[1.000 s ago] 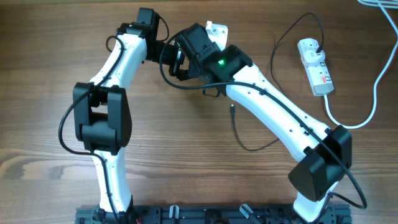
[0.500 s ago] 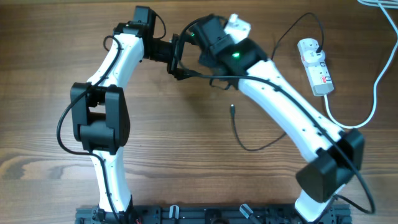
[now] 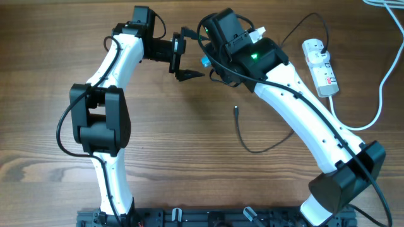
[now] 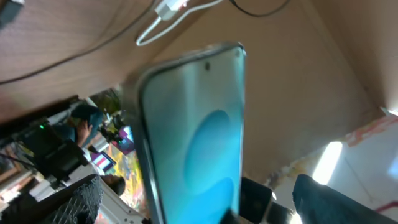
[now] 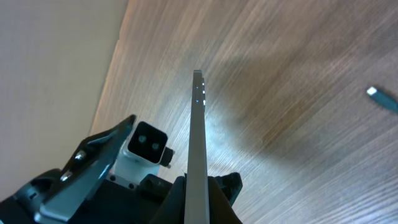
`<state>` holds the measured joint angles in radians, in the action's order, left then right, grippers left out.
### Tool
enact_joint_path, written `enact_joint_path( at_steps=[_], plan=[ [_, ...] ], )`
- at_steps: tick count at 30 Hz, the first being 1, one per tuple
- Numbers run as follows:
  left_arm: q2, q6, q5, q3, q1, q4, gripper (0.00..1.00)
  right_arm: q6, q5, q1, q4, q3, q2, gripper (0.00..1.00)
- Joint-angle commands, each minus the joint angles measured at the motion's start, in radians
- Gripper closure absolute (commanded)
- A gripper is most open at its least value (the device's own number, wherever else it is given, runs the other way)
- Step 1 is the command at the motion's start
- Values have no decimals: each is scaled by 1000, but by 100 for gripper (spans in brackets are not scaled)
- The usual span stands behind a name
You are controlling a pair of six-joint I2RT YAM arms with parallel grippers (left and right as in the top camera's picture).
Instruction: Plug charger to phone and switch on socket
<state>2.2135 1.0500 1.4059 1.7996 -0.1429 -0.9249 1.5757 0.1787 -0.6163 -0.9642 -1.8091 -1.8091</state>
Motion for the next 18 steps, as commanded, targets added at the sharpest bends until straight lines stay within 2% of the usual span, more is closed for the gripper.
enact_joint_path(
  at_steps=[1,5,10,14,18],
  plan=[
    [-41,37,71,-2,-1,2,4,167,26,-4,-40,-15,24,95],
    [-41,43,166,-2,-5,2,6,321,14,-6,-82,-15,21,96],
    [-41,43,165,-2,-7,2,15,397,-1,-7,-51,-14,15,96],
    [-41,63,164,-2,-7,2,16,492,-1,-7,-39,-14,15,96],
    [-41,66,135,-2,-7,2,16,487,-1,-7,-27,-14,15,96]
  ],
)
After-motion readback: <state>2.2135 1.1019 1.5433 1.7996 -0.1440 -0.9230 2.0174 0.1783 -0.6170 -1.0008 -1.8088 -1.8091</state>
